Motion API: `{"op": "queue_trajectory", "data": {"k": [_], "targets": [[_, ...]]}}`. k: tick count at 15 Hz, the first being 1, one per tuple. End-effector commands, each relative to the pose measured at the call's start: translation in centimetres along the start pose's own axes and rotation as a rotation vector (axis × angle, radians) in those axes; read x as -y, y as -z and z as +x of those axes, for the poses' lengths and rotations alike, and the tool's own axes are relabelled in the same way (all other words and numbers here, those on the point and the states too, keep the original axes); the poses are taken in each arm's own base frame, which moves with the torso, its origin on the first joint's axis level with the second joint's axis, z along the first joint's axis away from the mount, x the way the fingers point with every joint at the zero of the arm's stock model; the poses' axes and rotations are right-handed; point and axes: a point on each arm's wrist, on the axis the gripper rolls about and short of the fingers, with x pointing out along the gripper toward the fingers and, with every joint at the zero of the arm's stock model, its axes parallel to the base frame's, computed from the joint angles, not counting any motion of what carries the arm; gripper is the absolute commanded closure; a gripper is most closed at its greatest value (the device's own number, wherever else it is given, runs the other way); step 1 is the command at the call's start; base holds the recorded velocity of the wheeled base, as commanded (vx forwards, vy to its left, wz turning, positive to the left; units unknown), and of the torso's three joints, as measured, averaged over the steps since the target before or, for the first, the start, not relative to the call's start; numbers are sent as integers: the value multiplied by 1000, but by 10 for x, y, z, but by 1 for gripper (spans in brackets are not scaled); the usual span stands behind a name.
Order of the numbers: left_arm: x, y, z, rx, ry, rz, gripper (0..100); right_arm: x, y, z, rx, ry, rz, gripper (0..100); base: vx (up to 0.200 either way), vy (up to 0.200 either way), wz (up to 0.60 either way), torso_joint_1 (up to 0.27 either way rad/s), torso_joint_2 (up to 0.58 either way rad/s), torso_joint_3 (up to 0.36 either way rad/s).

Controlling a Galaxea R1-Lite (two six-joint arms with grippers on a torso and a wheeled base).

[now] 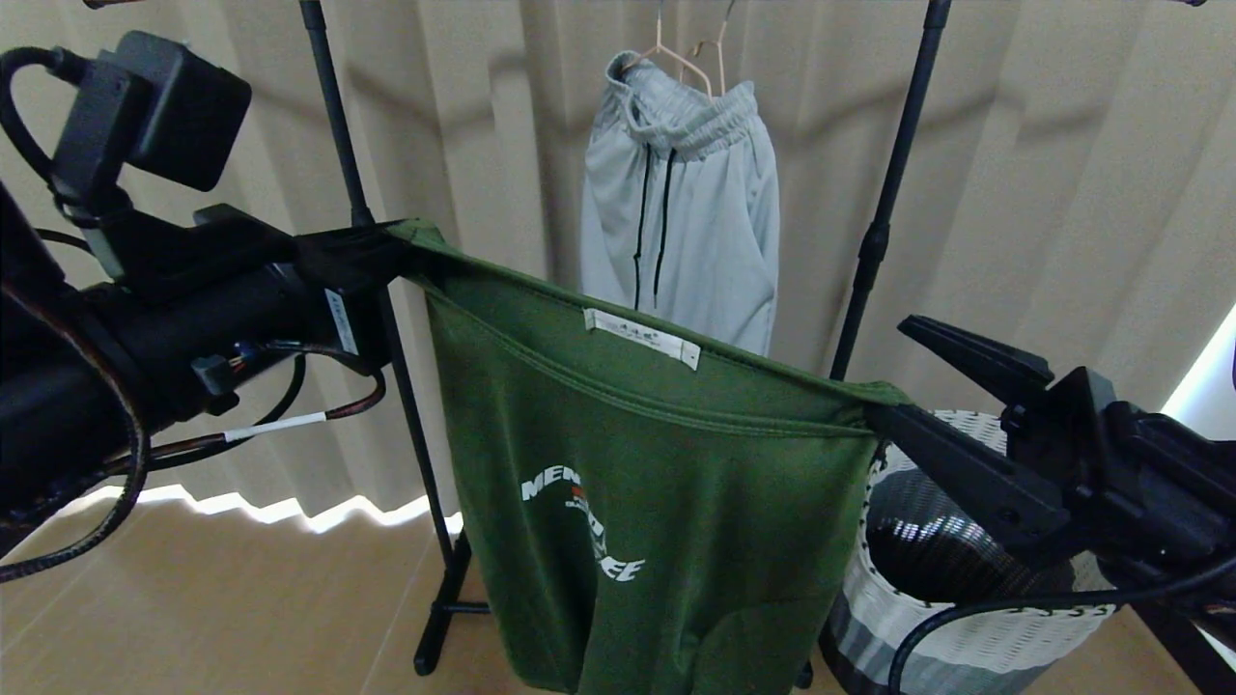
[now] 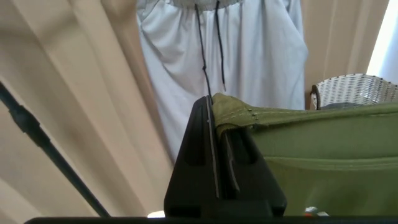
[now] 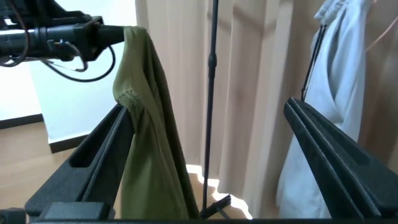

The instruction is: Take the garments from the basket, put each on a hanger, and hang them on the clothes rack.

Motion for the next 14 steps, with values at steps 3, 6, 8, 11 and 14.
{"op": "queue_trajectory", "data": {"k": [3,6,8,11,14], "targets": [[-1,-3,1,10,-8,0,100,-2,9,-8,-44,3,-3,0,0,0,0,0,0,0],[-9,-6,0,22,-38,2,100,-3,16,-14,-80,6,-26,0,0,0,0,0,0,0],[-8,-1,-4,3,-42,1,100,-1,21,-16,-107,19,-42,0,0,0,0,0,0,0],[-8,10,-27,-48,-122,4,100,16,31,-30,-174,124,-115,0,0,0,0,0,0,0],[-17,39,-91,-161,-278,56,100,25,46,-54,-286,303,-230,0,0,0,0,0,0,0]]}}
